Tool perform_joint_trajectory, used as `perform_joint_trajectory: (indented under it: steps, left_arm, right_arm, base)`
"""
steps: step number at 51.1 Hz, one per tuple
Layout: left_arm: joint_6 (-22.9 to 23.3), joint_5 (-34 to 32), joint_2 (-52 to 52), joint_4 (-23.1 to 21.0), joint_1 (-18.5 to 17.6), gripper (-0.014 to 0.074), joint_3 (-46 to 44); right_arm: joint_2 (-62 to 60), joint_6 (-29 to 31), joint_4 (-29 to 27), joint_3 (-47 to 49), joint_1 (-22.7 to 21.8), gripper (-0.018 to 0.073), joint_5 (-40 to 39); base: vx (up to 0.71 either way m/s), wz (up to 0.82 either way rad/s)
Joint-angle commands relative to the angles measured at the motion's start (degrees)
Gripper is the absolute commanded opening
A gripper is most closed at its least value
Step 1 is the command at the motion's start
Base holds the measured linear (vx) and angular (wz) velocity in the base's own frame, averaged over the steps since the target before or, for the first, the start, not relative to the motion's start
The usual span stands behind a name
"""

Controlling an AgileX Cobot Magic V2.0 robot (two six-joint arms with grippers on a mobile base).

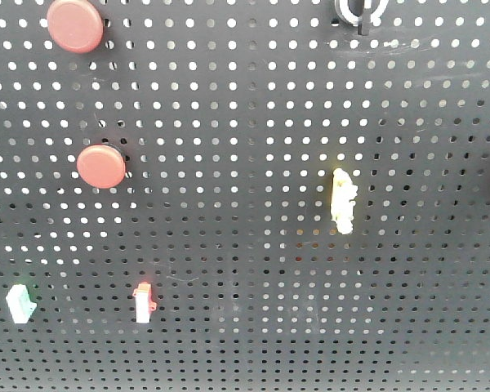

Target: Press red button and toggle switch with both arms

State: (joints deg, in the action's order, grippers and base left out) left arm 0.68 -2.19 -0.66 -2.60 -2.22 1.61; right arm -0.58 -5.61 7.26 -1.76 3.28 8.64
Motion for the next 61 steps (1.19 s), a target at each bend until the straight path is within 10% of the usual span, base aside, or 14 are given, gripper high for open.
perform_joint_trajectory:
  steps: [1, 28, 38, 61]
  left_arm:
    - [0.59, -4.91, -0.35, -0.55, 0.1, 0.0002, 1.86]
    - [0.59, -6.92, -0.35, -0.55, 0.1, 0.0002, 1.86]
    - [0.64, -16.87, -0.35, -0.55, 0.1, 0.0002, -0.43]
    - [0.64, -1.63, 19.04, 4.85, 0.1, 0.0002, -47.94]
  right_arm:
    - [-0.74, 0.51, 0.21, -0.64, -0.33, 0.0, -4.87]
    - [-0.74, 0.53, 0.14, -0.64, -0.28, 0.0, -13.07]
    - [-0.69, -3.44, -0.51, 4.24, -0.01, 0.0, -21.38]
    - [22.5, -2.02, 0.02, 48.02, -0.07, 0.0, -6.51]
  base:
    - [0.0, 0.0]
    - [0.0, 0.0]
    - [0.0, 0.0]
    - [0.0, 0.0]
